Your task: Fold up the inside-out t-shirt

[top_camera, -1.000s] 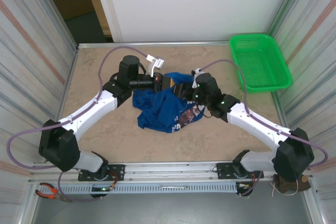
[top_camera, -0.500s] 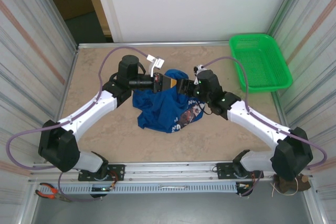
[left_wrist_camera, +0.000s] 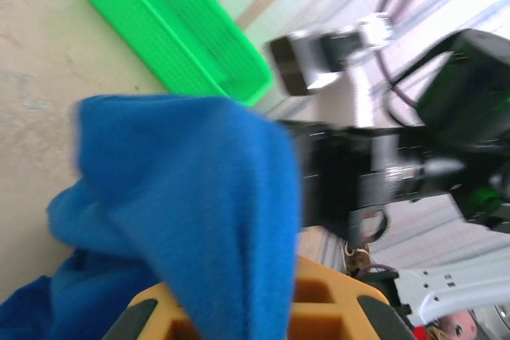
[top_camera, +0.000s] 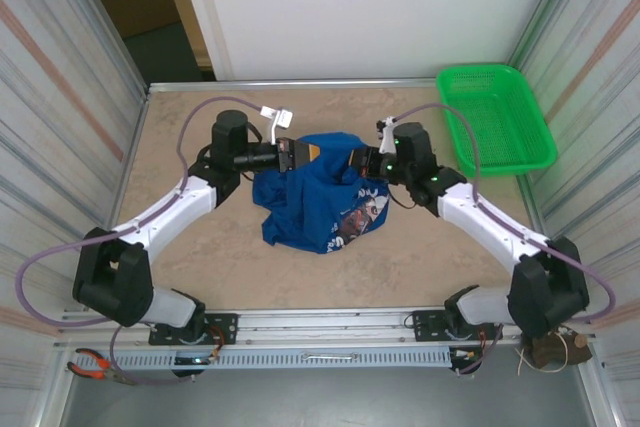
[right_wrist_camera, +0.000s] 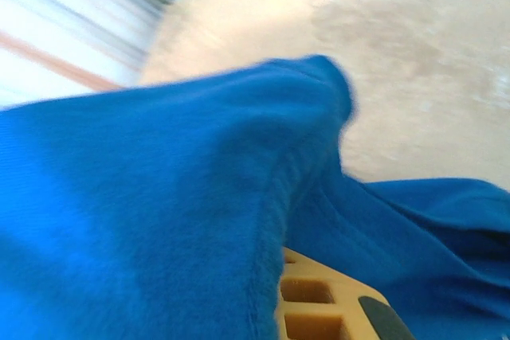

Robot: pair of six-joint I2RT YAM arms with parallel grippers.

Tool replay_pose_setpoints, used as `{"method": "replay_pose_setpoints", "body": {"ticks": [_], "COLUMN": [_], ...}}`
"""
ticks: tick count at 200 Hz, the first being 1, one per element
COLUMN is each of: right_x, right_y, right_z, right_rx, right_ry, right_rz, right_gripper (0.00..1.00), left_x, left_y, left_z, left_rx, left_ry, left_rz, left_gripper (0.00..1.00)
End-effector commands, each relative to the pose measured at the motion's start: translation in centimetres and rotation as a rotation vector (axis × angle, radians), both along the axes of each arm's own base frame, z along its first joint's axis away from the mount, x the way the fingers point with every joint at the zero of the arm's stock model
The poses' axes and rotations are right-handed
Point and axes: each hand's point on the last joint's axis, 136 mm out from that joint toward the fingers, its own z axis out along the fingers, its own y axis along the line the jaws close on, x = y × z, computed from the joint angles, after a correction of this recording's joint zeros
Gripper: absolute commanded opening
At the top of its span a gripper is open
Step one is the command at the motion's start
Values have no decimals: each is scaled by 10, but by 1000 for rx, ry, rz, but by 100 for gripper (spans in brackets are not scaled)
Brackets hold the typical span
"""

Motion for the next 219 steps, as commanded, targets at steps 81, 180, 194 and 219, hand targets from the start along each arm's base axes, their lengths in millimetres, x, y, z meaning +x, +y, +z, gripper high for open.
{"method": "replay_pose_setpoints", "body": {"ticks": [81, 180, 194, 219], "right_x": [-52, -37, -39, -42], "right_y": [10, 5, 5, 5], "right_z": [101, 81, 82, 84], "right_rx": [324, 332, 335, 346], "right_ry": [-213, -144, -144, -142], "right_rz": [351, 283, 281, 285], "right_gripper": [0, 0, 0, 0], "left_x": [24, -27, -16, 3], "left_y": [40, -29, -36, -44], "left_z": [-50, -14, -19, -25], "left_rx": [202, 379, 393, 422], "left_ry": [-43, -452, -452, -454], "left_rz": [255, 171, 179, 207], "left_gripper": [57, 63, 63, 62]}}
